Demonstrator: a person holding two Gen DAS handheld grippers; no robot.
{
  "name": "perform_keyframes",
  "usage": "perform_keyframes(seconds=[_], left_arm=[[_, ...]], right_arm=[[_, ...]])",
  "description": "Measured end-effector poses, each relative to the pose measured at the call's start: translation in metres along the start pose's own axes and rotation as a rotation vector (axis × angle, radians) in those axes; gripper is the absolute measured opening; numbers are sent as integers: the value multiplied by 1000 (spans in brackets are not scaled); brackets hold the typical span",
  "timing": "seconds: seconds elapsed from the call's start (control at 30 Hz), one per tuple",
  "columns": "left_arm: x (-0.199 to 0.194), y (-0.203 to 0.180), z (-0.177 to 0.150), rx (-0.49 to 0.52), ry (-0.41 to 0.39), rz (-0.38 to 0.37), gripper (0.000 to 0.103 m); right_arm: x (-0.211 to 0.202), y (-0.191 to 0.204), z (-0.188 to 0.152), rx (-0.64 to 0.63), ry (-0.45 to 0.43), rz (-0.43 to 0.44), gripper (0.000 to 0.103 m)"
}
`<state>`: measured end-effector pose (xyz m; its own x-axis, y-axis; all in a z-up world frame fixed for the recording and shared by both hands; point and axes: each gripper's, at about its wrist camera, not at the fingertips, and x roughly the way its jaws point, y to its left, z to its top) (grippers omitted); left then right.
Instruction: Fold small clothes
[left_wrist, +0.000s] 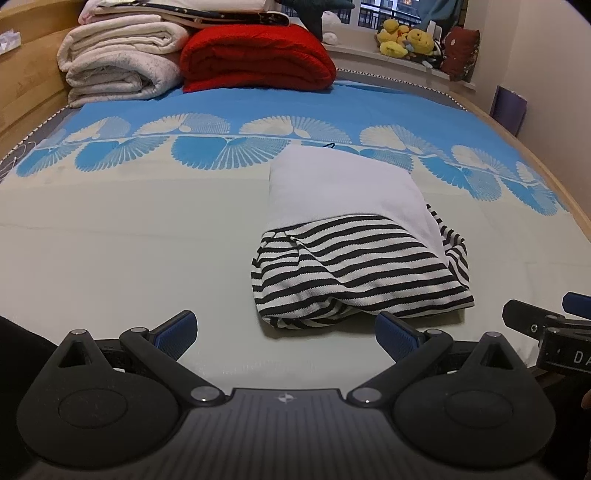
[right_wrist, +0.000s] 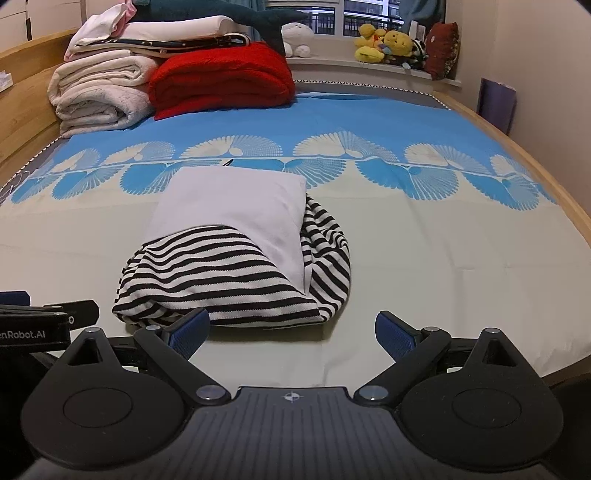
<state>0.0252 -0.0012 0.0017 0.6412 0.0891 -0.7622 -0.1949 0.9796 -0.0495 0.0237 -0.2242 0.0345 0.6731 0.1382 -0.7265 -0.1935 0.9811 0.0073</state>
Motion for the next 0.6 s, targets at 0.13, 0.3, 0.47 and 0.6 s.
perform_keyframes(seconds=[0.13, 0.3, 0.47, 0.6], left_arm=[[1, 0, 0, 1, 1, 0, 103], [1, -1, 0, 1, 2, -3, 103], [2, -1, 0, 3, 5, -10, 103], [1, -1, -1, 6, 5, -13, 103]], right_arm=[[0, -2, 0, 10, 2, 0, 96], [0, -1, 0, 6, 1, 5, 96], [0, 0, 0, -1, 3, 8, 96], [0, 0, 0, 0, 3, 9, 96]])
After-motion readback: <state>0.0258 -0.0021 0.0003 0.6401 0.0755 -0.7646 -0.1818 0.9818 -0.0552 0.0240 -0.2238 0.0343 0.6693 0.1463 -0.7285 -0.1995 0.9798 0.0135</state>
